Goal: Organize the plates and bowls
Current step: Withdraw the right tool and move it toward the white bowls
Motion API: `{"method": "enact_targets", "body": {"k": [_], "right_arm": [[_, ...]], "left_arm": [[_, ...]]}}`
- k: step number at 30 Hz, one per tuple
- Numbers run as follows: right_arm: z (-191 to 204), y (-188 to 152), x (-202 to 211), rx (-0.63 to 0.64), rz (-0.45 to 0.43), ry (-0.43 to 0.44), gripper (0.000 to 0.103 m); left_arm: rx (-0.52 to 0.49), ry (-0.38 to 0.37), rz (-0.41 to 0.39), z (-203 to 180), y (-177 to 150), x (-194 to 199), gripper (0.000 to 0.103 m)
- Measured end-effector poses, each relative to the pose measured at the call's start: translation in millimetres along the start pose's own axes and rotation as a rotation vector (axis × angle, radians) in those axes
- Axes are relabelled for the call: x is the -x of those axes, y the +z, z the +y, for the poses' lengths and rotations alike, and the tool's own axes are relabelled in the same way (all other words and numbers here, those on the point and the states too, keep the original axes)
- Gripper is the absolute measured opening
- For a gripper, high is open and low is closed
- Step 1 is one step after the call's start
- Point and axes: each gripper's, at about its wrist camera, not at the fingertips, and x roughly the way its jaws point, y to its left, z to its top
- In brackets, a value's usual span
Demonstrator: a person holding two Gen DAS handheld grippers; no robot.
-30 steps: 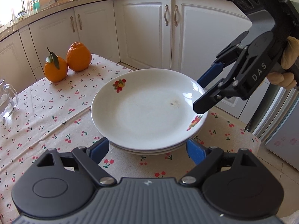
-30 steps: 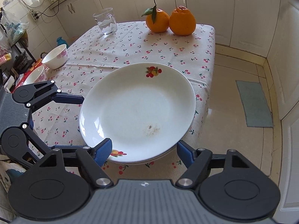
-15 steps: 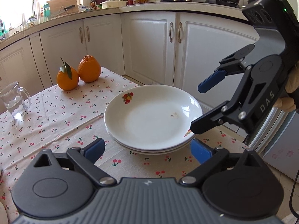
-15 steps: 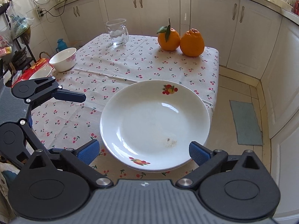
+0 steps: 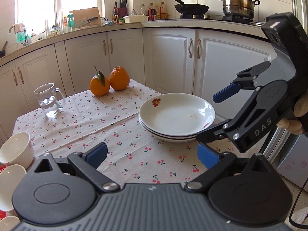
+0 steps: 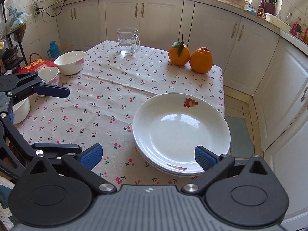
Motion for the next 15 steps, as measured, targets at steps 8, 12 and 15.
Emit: {"method": "enact_targets", "body": {"k": [8, 12, 15], "right_arm": [[60.4, 3.5, 5.5, 0.026, -0.076, -0.018, 0.103], [93.2, 5.9, 0.8, 0.073, -0.084, 0.017, 0.103], [114.5, 12.1, -4.6, 0.102, -0.079, 0.052, 0.103]], "left_arm": [[0.057, 0.088, -0.032, 29.1, -30.5, 55.1, 0.100], [0.098, 0.113, -0.040, 47.1, -48.2, 79.8, 0.102], [0.123, 0.142, -0.033, 61.0, -59.4, 95.2, 0.102]]}}
